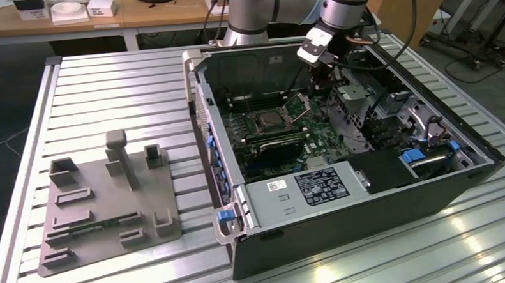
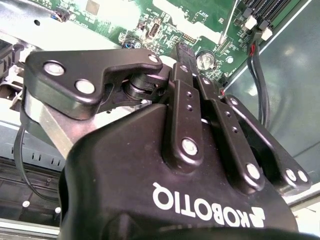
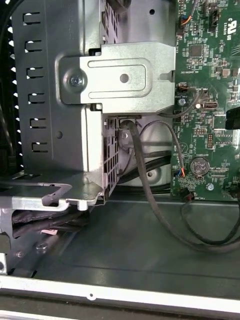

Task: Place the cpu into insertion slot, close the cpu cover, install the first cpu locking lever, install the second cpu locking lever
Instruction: 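Close the cpu cover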

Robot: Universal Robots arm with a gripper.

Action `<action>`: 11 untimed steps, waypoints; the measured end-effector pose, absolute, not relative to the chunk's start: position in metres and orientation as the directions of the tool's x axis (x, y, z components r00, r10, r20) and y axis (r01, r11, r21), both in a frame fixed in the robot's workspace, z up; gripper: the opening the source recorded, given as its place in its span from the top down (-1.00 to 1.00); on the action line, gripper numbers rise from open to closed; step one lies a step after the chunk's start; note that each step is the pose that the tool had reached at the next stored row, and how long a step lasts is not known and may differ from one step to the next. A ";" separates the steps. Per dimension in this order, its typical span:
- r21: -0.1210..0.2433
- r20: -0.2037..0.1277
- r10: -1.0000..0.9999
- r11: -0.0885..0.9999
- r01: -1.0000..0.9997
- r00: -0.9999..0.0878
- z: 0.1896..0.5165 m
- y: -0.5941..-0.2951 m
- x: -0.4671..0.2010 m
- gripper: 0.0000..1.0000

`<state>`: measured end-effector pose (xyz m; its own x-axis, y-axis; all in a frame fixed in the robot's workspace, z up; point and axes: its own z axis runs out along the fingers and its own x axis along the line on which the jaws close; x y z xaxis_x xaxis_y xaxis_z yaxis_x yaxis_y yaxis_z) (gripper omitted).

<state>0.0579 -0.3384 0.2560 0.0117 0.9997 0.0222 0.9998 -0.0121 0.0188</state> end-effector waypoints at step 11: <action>0.018 0.022 1.000 -0.012 1.000 0.012 0.251 -0.338 0.058 0.80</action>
<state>0.0582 -0.3384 0.2510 0.0118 0.9997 0.0223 0.9998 -0.0122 0.0175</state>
